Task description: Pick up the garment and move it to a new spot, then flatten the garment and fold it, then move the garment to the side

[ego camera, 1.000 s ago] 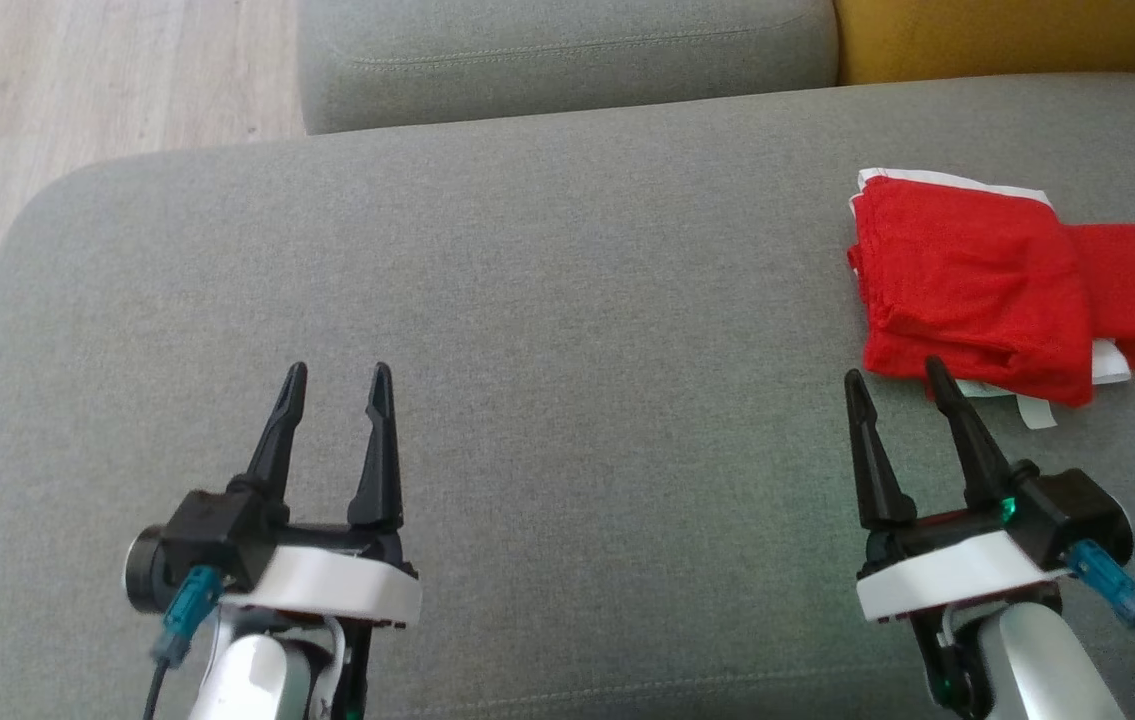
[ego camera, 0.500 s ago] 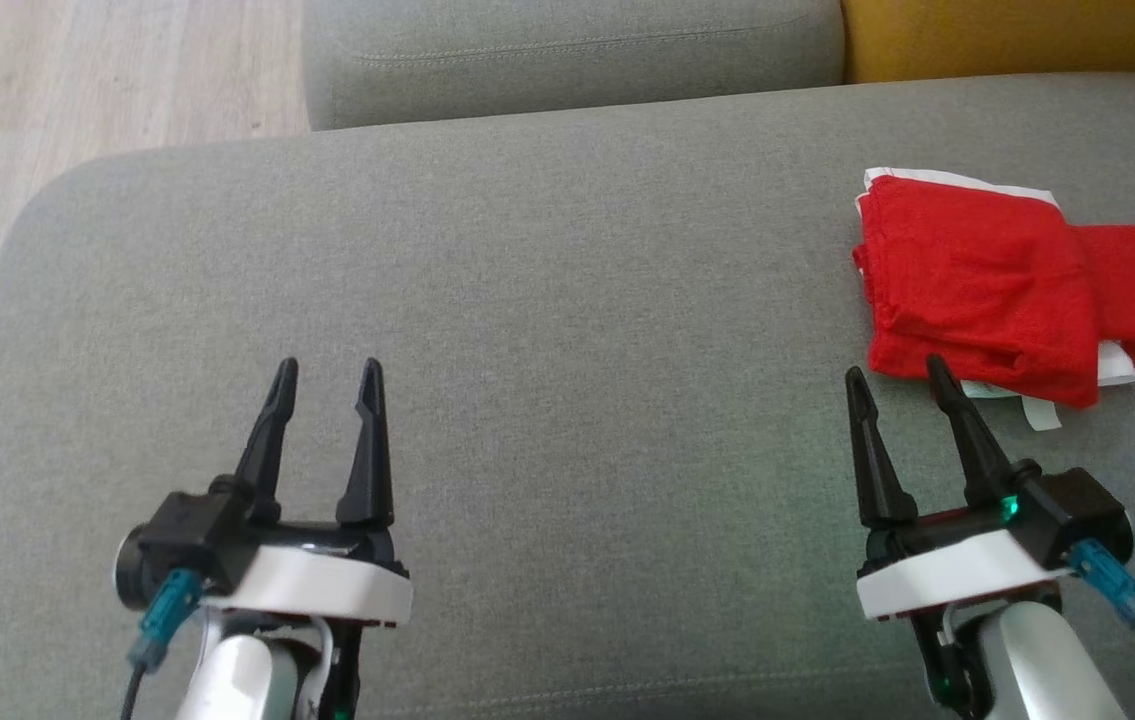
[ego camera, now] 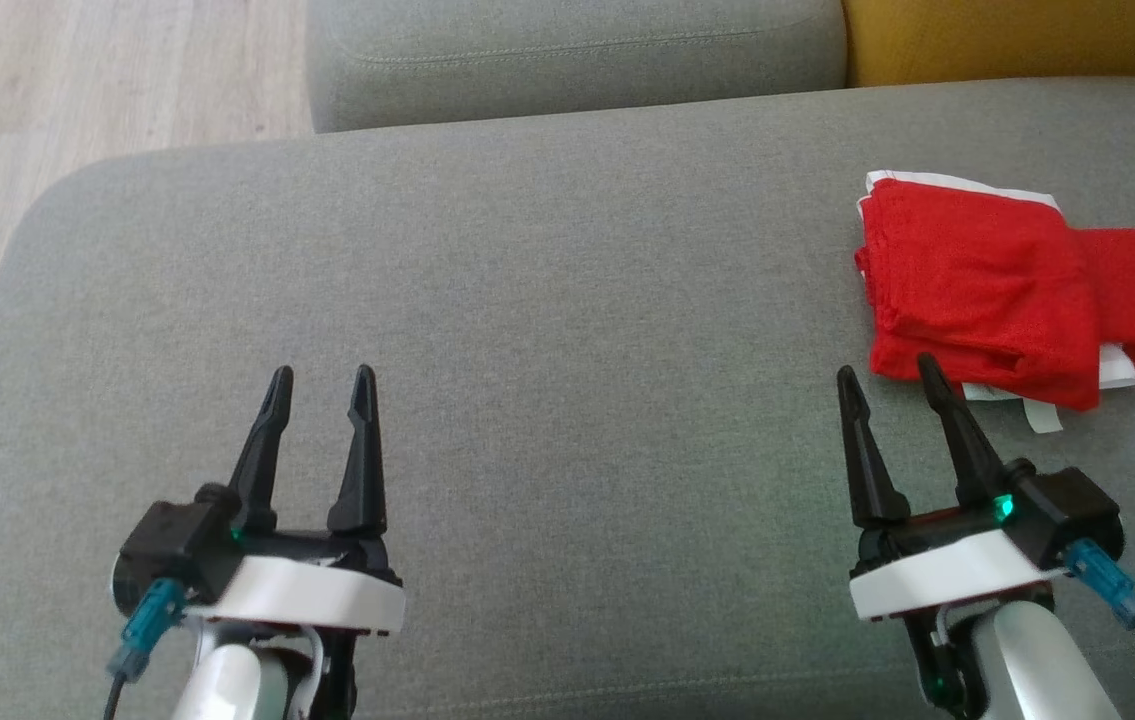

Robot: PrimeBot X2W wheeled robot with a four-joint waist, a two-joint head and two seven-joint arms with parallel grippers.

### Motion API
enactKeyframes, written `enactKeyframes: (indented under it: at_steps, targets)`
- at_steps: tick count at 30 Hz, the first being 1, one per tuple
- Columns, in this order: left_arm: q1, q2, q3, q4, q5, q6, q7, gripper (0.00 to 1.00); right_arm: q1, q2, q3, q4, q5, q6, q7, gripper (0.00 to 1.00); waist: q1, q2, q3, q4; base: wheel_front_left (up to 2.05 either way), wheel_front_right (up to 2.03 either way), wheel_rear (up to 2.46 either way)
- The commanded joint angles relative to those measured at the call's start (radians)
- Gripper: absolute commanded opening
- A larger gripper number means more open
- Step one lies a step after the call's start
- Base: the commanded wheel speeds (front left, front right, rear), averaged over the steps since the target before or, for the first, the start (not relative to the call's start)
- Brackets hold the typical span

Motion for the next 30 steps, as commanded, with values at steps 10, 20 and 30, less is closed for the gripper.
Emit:
enactKeyframes:
  at_steps: [10, 20, 30]
  targets:
    - [0.012, -0.001, 0.003, 0.032, -0.054, -0.001, 0.004, 0.00, 0.012, -0.001, 0.000, 0.028, 0.032, 0.000, 0.005, 0.00, 0.0000, 0.0000, -0.002, 0.001, 0.00, 0.00, 0.00]
    - [0.001, 0.008, 0.021, 0.052, -0.171, -0.015, 0.027, 0.00, 0.005, -0.010, -0.010, 0.033, 0.160, 0.000, 0.027, 0.00, 0.0000, 0.0000, -0.004, 0.007, 0.00, 0.00, 0.00]
    - [-0.010, 0.015, 0.039, 0.074, -0.285, -0.030, 0.051, 0.00, 0.001, -0.016, -0.022, 0.035, 0.284, 0.000, 0.049, 0.00, 0.0000, 0.0000, -0.005, 0.013, 0.00, 0.00, 0.00]
